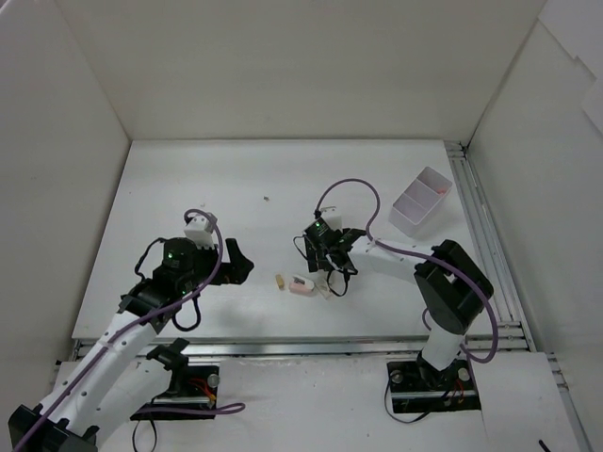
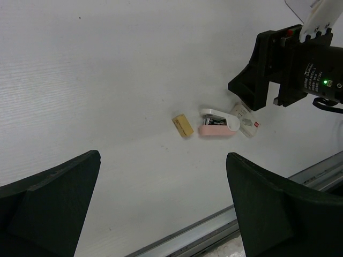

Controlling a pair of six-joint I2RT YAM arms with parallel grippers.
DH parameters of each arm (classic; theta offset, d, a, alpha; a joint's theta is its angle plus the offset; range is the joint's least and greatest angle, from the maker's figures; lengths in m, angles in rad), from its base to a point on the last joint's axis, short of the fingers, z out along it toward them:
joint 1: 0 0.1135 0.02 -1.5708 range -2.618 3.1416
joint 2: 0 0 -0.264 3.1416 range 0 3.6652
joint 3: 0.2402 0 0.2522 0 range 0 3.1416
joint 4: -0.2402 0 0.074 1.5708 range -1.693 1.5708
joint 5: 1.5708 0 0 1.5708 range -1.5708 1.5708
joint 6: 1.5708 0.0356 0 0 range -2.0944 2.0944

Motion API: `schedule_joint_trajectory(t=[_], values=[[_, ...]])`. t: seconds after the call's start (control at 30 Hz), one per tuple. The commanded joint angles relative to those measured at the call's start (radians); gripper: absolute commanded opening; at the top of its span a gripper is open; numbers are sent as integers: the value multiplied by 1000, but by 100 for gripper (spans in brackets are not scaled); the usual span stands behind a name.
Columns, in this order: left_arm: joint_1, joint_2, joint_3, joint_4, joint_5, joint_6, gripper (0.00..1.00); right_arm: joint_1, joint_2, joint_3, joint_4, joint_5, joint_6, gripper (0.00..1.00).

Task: Sort the stationery into containers
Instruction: Pick up the stationery from the center of the board.

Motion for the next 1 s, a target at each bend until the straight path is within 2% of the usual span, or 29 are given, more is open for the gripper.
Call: schedule_joint_trajectory(t=[0.0, 0.23, 0.4, 0.43, 0.6, 0.67, 0.7, 0.73, 0.77, 0.8, 0.87, 0.97], values=[[-5, -7, 38, 66, 23, 22, 100, -2, -15, -13, 29, 63, 110, 67], [-5, -20, 30, 67, 11, 19, 100, -4, -64, -101, 29, 35, 160, 49], [-5, -28, 30, 67, 5, 18, 100, -1, -105, -106, 29, 87, 150, 12], [-5, -28, 32, 66, 3, 19, 100, -4, -140, -101, 27, 128, 143, 0], [-5, -27, 33, 63, -8, 18, 100, -123, -248, -70, 27, 205, 13, 0], [-5, -28, 35, 63, -15, 21, 100, -163, -289, -38, 29, 225, -134, 0], [-5, -27, 33, 66, -18, 26, 100, -192, -300, -14, 40, 230, -287, 0], [-5, -25, 33, 67, -23, 27, 100, -205, -309, 2, 53, 230, -361, 0], [-5, -23, 35, 75, -24, 30, 100, -220, -309, 19, 56, 239, -432, 0], [-5, -17, 38, 78, -23, 33, 100, -255, -305, 57, 55, 233, -581, 0], [-5, -4, 44, 90, -21, 44, 100, -307, -282, 109, 55, 222, -729, 0], [-5, 13, 58, 105, -14, 56, 100, -372, -242, 152, 44, 40, -884, 0]])
